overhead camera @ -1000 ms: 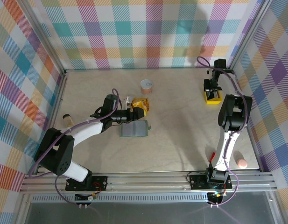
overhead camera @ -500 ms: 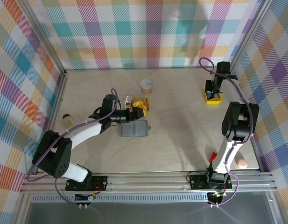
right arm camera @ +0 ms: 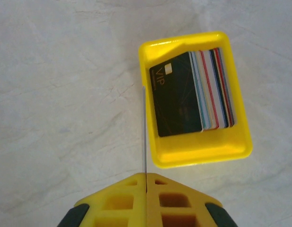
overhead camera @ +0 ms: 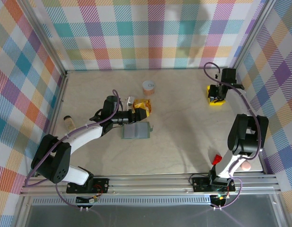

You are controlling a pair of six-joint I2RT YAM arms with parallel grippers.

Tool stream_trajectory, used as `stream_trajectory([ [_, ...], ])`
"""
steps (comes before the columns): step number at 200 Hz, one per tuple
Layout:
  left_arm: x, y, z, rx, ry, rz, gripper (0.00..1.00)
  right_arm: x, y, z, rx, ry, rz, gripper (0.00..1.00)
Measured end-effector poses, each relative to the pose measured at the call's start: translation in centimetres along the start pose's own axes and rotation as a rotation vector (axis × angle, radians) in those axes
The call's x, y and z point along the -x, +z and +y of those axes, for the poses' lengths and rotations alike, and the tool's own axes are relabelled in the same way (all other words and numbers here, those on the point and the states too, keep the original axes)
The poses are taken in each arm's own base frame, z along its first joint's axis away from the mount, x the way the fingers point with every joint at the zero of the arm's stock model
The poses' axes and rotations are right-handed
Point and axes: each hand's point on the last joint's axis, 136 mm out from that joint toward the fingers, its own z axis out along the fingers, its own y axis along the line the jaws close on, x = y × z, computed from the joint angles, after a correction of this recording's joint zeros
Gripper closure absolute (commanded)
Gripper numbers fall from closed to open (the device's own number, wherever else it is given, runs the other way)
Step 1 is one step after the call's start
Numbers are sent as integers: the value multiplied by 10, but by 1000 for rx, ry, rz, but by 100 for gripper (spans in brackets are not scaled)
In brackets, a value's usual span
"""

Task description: Put the credit cards into the card holder

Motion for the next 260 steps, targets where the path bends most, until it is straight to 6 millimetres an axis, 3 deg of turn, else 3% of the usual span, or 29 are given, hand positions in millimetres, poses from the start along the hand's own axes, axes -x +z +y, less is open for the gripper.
stream_trajectory([
  [24, 2, 1, -6, -17, -9, -9, 20, -1, -20, 11, 33, 17, -40, 100],
  [51, 6, 1, -15, -47, -20, -29, 14, 10, -59, 35, 106, 36, -128, 100],
  [81, 17, -2, -35, -114, -40, -74, 5, 21, -117, 87, 293, 53, -232, 100],
  [122, 37, -26, -80, -257, -43, -172, 2, 8, -175, 164, 608, 76, -251, 100],
  [161, 51, -56, -124, -394, -21, -250, 3, -8, -204, 222, 841, 96, -178, 100],
  [191, 58, -67, -142, -474, -36, -282, 1, -15, -226, 253, 962, 106, -143, 100],
  [219, 61, -73, -155, -548, -59, -293, 2, -20, -242, 269, 1045, 120, -123, 100],
  [260, 63, -73, -162, -615, -110, -283, 6, -23, -246, 276, 1091, 140, -104, 100],
])
